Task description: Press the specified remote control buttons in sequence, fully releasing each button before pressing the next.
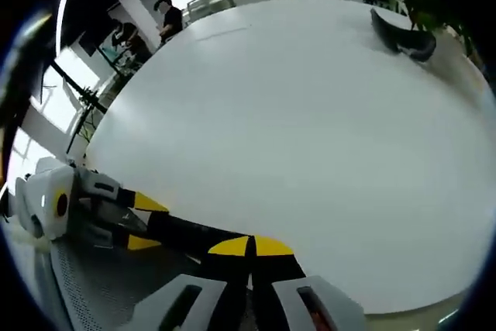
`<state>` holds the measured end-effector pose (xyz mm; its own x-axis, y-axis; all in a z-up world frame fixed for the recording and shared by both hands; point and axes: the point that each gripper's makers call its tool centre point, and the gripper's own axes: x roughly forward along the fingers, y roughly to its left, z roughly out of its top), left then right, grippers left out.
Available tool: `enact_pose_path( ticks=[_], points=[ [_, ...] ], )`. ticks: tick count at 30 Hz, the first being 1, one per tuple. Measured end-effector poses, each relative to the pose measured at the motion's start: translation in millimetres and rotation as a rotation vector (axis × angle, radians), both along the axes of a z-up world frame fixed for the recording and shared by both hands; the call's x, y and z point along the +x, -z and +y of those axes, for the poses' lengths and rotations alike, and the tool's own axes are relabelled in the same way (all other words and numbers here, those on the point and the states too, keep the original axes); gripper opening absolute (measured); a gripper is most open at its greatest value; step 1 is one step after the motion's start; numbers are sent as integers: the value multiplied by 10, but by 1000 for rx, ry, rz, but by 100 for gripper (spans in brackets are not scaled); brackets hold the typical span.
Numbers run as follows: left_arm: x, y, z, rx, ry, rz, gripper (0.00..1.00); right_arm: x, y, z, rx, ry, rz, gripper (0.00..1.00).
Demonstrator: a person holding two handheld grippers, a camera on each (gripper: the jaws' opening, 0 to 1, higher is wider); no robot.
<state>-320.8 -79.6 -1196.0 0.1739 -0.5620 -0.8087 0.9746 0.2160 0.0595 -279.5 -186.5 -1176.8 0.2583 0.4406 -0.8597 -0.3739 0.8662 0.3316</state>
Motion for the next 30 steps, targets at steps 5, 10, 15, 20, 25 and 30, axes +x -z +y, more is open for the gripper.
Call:
enact_pose_path(
  ticks=[5, 10, 15, 20, 25, 30],
  points=[
    [4, 0, 1, -2, -1, -1, 24, -92, 29, 83, 59, 5, 83, 0],
    [7, 3, 0, -4, 0, -5, 24, -108, 79, 91, 13, -37, 72, 0],
    [13, 7, -1, -3, 4, -9, 24, -110, 82, 73, -11, -56, 58, 0],
    [17, 8, 0, -4, 0, -8, 24, -101, 84, 56, 15, -29, 72, 0],
    [21, 8, -1, -7, -6, -1, 24, -105, 81, 76, -12, -68, 41, 0],
    [22, 8, 1, -9, -10, 4, 24, -89, 89, 65, 1, -54, 48, 0]
  ],
)
